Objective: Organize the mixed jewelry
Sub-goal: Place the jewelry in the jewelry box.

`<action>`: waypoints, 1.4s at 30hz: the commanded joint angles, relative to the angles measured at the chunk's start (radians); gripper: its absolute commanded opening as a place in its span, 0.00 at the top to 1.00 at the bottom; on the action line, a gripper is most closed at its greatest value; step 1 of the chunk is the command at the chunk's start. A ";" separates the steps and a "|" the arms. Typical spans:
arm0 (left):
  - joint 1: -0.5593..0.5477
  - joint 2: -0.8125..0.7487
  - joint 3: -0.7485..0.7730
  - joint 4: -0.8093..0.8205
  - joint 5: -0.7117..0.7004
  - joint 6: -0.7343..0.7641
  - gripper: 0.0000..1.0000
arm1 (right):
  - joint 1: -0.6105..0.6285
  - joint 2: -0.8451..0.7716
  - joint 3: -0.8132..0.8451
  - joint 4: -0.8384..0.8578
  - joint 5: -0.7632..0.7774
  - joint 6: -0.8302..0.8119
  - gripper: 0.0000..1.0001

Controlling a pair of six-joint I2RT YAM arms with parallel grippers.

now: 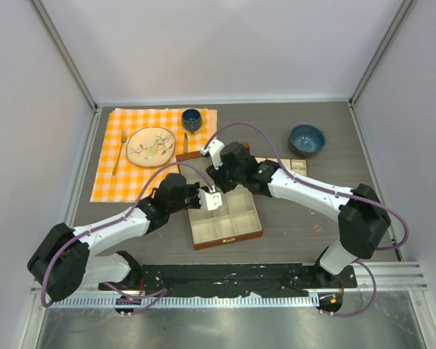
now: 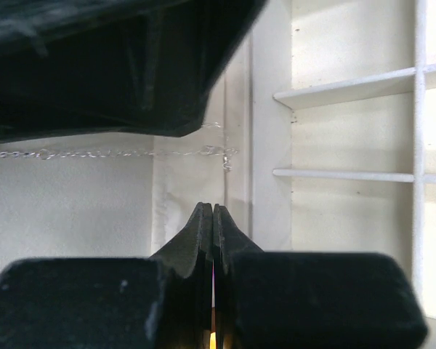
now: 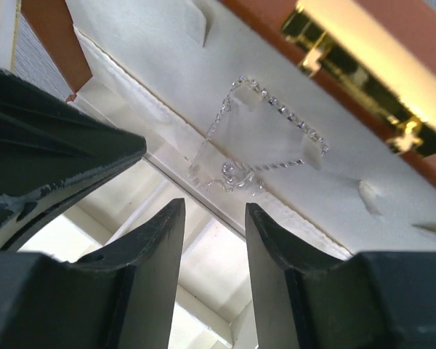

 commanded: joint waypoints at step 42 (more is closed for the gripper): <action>-0.007 -0.071 0.049 0.044 -0.137 -0.008 0.60 | 0.011 0.052 0.081 0.030 0.104 0.014 0.60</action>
